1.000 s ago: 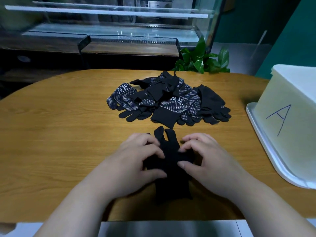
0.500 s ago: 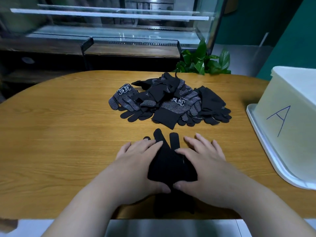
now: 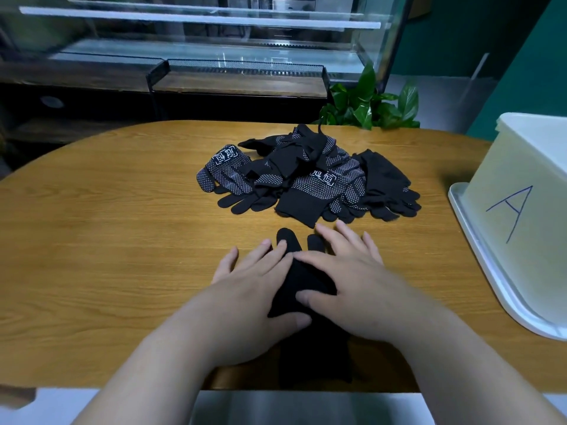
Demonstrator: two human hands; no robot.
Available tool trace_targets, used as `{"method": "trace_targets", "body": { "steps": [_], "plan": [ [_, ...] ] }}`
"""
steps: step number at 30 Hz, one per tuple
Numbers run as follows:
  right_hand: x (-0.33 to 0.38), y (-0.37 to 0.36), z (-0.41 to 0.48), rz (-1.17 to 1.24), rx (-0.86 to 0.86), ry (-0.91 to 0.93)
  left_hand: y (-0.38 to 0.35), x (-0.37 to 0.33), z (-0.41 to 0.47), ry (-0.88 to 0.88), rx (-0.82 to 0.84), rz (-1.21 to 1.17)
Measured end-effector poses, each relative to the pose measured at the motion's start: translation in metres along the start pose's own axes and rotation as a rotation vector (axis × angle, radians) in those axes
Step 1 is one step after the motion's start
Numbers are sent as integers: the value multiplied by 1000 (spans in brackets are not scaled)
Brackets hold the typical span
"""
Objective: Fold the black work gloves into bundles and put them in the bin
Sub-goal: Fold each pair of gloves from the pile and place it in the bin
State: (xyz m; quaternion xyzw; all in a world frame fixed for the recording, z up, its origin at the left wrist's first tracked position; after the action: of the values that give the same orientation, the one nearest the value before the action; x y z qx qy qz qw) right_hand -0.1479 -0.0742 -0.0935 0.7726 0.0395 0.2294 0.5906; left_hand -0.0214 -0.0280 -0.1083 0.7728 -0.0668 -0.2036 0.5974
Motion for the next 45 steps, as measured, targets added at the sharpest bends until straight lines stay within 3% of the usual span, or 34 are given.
{"method": "trace_targets", "body": {
  "steps": [8,15,20,26,36,41,45],
  "plan": [
    [-14,0,0,-51,-43,-84,2,12,6,66,-63,-6],
    [-14,-1,-1,-48,-85,-46,13,10,-1,117,-136,21],
    [-12,-8,2,-95,-52,-20,3,4,3,-8,-37,-31],
    [-14,-9,2,-86,-56,-12,-1,5,6,-26,14,-45],
    [-18,28,5,198,-345,-36,35,21,4,21,-273,-209],
    [-19,55,39,44,-412,-163,43,28,3,46,-368,-303],
    [2,61,65,-153,-408,-134,44,32,5,36,-422,-288]
  ]
}}
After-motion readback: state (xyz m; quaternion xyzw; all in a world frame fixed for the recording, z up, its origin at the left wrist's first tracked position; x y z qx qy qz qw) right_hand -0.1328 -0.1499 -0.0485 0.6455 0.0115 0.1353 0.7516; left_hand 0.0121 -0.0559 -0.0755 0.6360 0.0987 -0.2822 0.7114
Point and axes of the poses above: each hand's wrist, its own z-axis towards the middle knuckle, its own y-axis out of the back of the hand, x = y × z, the point moved 8 cm from there along z, towards the middle knuckle, and after that the axes turned 11 degrees about -y, right-handed, at the moved point
